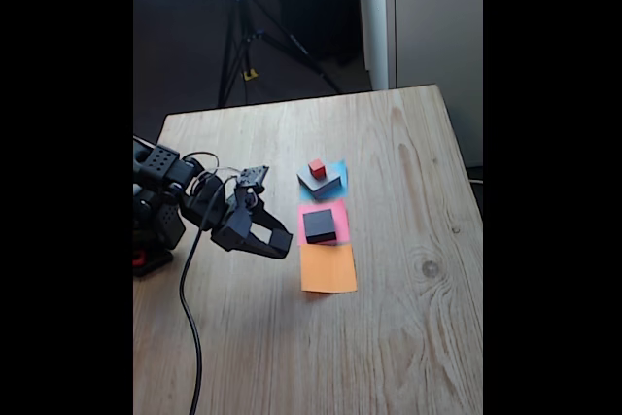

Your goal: Tower of hanoi

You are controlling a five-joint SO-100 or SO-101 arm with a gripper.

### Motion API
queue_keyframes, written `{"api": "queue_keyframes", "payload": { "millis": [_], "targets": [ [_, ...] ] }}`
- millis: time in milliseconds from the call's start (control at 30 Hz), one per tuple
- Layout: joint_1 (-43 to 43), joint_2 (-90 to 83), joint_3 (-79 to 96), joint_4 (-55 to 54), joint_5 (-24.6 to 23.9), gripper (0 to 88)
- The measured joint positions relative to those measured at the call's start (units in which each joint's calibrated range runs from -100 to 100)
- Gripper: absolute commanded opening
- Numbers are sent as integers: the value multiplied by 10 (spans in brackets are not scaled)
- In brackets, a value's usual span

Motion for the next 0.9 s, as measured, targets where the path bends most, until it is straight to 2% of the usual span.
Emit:
{"api": "queue_keyframes", "payload": {
  "millis": [900],
  "targets": [
    [-39,357,16,-441,0,3]
  ]
}}
